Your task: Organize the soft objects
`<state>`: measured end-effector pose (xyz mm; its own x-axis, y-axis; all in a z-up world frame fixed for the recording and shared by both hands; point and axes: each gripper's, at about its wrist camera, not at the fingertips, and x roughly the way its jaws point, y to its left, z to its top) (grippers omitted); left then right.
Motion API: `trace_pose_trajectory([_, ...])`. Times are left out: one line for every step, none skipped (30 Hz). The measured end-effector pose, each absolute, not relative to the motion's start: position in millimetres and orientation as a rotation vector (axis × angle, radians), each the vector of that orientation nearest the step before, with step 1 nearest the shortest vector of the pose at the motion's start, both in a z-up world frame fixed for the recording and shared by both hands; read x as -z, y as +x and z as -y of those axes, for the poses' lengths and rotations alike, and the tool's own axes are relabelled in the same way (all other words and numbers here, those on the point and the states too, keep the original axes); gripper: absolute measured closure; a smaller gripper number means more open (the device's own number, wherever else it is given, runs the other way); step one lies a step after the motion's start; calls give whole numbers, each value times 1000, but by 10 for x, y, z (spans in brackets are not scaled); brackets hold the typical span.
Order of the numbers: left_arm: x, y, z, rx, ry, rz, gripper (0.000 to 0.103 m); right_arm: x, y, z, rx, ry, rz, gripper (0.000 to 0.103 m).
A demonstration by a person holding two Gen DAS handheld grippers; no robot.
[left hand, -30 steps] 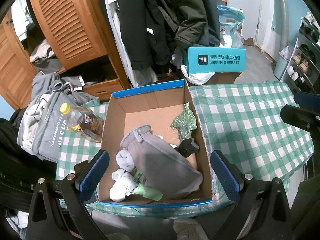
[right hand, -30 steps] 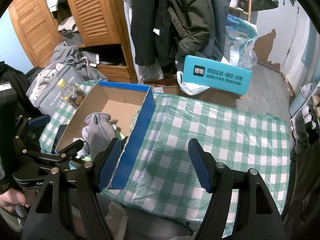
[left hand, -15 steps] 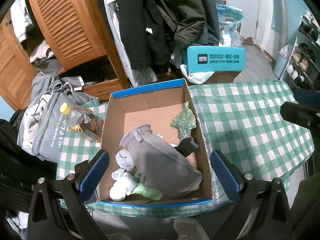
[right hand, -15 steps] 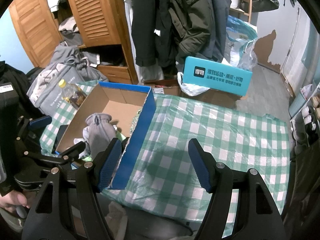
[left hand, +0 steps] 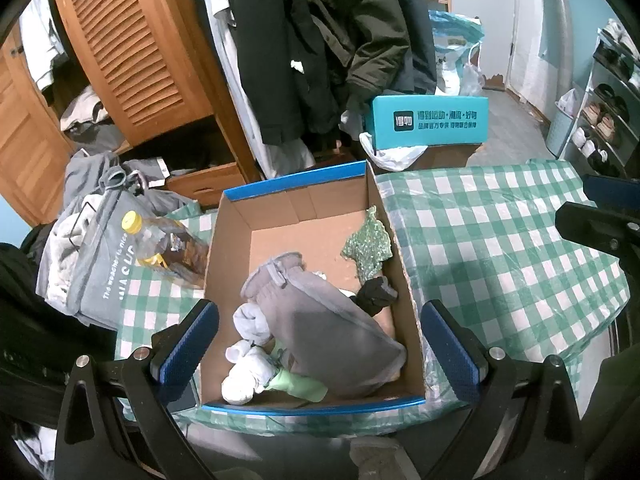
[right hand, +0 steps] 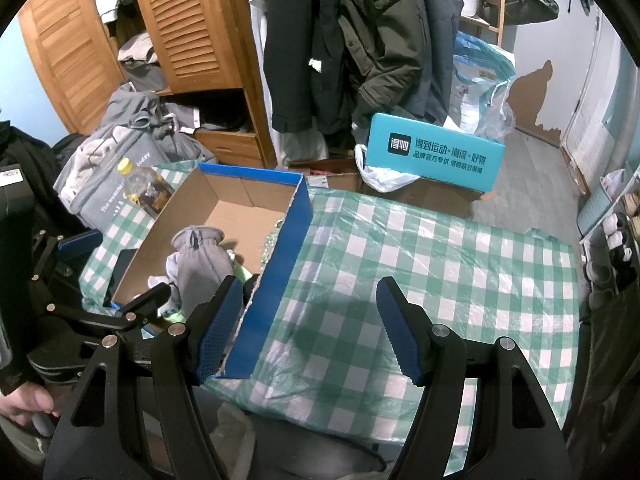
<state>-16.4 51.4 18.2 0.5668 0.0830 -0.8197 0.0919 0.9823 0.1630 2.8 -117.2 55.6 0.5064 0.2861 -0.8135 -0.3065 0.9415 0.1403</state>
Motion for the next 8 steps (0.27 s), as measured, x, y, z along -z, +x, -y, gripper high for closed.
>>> trace_pose_trajectory([-183,-165,-512,5,197,-968,1,-556,27,1172,-357,-23,-976,34])
trace_pose_trajectory([-197,-163,-511,5,198,-964,1,-556,26,1172,-357,-23,-976,34])
trace_pose_trajectory([-208,-159,-512,5,199,-963,1,-556,27,1172,-358,-23,-976,34])
trace_pose_trajectory([-216,-153,-525,6,199,-962,1,-555,26,1172,-357,-23,-976,34])
trace_pose_trajectory([-220,-150,-530,7,199,-962,1,-555,26,1172,-358,-23,-976,34])
trace_pose_trajectory([-220,-146,-528,6,199,-964,1,-555,27,1172,-358,-24,-976,34])
trace_pose_trajectory([-220,-146,-528,5,199,-966,1,-552,26,1170,-358,-24,-976,34])
trace_pose_trajectory([-217,-155,-529,5,198,-967,1,-554,26,1172,-358,-24,-977,34])
